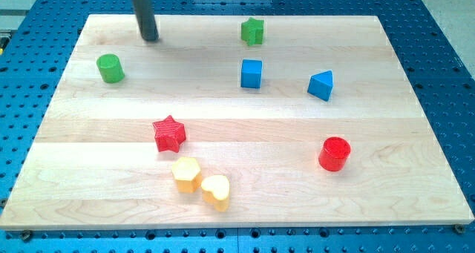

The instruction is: Push the green star to the top right

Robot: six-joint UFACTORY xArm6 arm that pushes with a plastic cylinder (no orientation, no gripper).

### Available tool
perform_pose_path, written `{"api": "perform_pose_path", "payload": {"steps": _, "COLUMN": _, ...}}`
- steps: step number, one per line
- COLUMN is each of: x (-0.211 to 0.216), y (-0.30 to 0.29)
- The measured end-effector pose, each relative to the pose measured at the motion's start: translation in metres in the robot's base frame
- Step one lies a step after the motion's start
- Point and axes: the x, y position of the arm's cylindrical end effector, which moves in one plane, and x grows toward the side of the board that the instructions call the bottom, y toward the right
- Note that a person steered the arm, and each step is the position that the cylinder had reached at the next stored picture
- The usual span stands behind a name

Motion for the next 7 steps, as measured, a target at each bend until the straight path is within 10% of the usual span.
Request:
{"api": "perform_pose_path", "payload": {"steps": 3, "x": 0.025, "y": 0.184}}
{"api": "perform_pose_path", "payload": {"steps": 7, "x": 0.046, "y": 0.249}}
